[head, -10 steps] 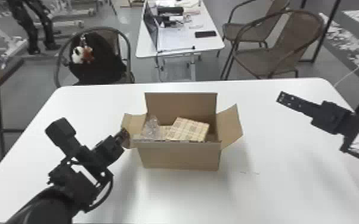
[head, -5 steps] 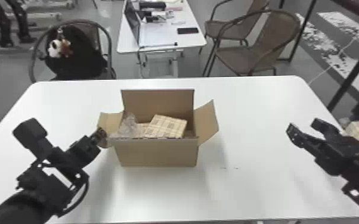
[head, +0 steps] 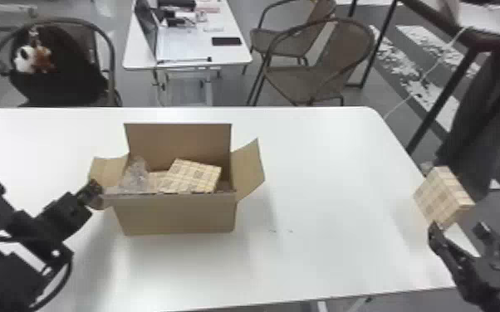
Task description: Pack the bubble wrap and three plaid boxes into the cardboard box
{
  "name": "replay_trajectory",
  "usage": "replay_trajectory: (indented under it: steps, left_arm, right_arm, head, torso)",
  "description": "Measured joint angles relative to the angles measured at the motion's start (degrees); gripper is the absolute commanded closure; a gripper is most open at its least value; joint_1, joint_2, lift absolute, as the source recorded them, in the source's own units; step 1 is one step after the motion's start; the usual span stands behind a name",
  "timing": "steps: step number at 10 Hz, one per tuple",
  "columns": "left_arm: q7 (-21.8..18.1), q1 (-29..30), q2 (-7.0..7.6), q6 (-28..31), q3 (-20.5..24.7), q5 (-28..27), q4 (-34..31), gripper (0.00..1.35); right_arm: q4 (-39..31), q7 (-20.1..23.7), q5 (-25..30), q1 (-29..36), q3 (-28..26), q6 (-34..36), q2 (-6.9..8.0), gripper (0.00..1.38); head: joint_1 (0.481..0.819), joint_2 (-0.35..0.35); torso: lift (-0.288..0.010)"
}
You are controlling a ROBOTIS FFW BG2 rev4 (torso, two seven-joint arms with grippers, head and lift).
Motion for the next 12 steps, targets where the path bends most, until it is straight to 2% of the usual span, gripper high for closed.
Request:
replay_trajectory:
  steps: [2, 4, 6, 7, 10, 12]
  left_arm:
    - [0.0, 0.0, 0.00, 0.0, 0.0, 0.0, 0.0, 1.22]
    - [0.0, 0.0, 0.00, 0.0, -0.1, 0.0, 0.0, 1.22]
    - [-0.1, 0.0, 0.00, 0.0, -0.3, 0.0, 0.0, 1.22]
    - [-0.1, 0.0, 0.00, 0.0, -0.2, 0.0, 0.0, 1.22]
    - [-0.7, 0.3, 0.00, 0.0, 0.4, -0.3, 0.0, 1.22]
    - [-0.9, 0.2, 0.00, 0.0, 0.3, -0.4, 0.0, 1.22]
  right_arm:
    - [3.8, -1.6, 0.1, -2.2, -5.8, -2.4, 0.01, 0.49]
    - [9.9, -1.3, -1.1, -7.0, -9.5, -2.9, 0.01, 0.49]
    - [13.8, 1.4, -1.6, -10.5, -8.3, -2.2, -0.53, 0.49]
    - [14.8, 1.7, -1.7, -11.3, -6.8, -1.8, -1.36, 0.49]
    - [18.4, 1.8, -1.1, -13.2, -5.5, -1.6, -1.90, 0.50]
    - [22.2, 2.8, -0.6, -16.3, -4.9, -1.6, -3.50, 0.50]
  head:
    - [0.695, -0.226]
    - [0.695, -0.278]
    - [0.695, -0.262]
    - [0.695, -0.246]
    - [0.695, -0.225]
    - [0.695, -0.222]
  torso:
    - [-0.148]
    - [-0.148]
    - [-0.148]
    - [-0.148]
    - [-0.148]
    - [-0.148]
